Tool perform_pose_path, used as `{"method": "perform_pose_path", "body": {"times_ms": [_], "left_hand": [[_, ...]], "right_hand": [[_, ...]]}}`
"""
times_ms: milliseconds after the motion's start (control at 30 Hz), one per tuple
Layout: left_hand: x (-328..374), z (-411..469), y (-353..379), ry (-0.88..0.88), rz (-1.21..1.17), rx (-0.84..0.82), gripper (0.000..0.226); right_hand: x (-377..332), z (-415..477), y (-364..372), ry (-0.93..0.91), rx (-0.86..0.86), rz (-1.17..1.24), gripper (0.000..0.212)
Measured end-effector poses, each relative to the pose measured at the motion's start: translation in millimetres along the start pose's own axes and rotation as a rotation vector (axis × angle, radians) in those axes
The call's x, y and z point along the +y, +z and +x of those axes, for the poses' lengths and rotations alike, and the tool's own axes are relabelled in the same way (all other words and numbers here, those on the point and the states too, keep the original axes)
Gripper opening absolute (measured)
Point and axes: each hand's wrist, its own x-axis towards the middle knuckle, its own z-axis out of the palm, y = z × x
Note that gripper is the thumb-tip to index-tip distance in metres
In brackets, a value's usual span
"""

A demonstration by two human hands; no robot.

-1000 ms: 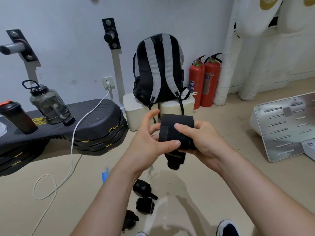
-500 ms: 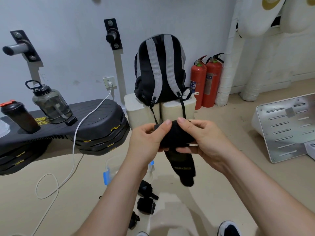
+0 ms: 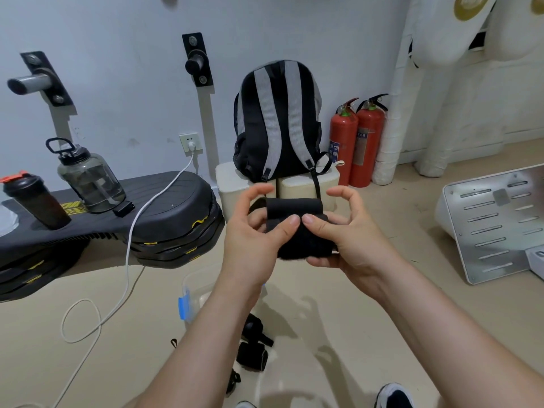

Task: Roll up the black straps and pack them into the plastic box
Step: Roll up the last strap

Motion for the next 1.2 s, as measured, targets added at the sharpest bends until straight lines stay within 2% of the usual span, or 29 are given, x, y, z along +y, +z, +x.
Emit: {"method": "perform_pose_path", "body": {"times_ms": [100,167,300,433,600,767,900,1067,1133,1200], "left_hand": [[2.5,-1.5,-6.9,0.000,0.090,-0.174,0.080],[2.9,-2.9,-8.8,0.023,0.175,-0.222,0.087],[4.3,-1.4,-8.6,0.053,0.158,-0.154,0.072],[7.6,3.7,-12.6,0.023,0.114,-0.148,0.058],[-2.3,2.2,1.4,0.022,0.255,-0.100,0.024],[-4.6,3.4,8.9,-0.142,0.142,0.028,0.014],[-2.1,2.9,4.6,-0.181,0.108,-0.027,0.030],[0.0,4.0,-9.1,-0.138,-0.120,-0.163,0.078],[0.1,1.2,-10.5,-0.075,-0.047,-0.218,0.080],[0.9,-2.7,-8.0,0.004,0.082,-0.185,0.077]], "right_hand": [[-1.6,1.0,-1.9,0.002,0.032,0.033,0.050],[-1.4,1.2,-2.8,-0.011,0.044,0.040,0.048],[-0.6,2.5,-2.5,0.011,0.037,0.010,0.043],[-2.8,-1.3,-4.5,0.033,-0.113,-0.025,0.049],[6.2,-4.3,3.4,-0.091,-0.081,-0.239,0.025],[7.0,-3.4,4.2,-0.145,-0.096,-0.232,0.036],[6.7,1.5,4.5,-0.167,-0.019,-0.179,0.030],[2.8,1.2,5.8,-0.127,-0.025,-0.061,0.021],[1.2,2.6,5.6,-0.098,-0.013,-0.003,0.019],[1.5,3.5,6.6,-0.053,0.013,0.029,0.021]]}}
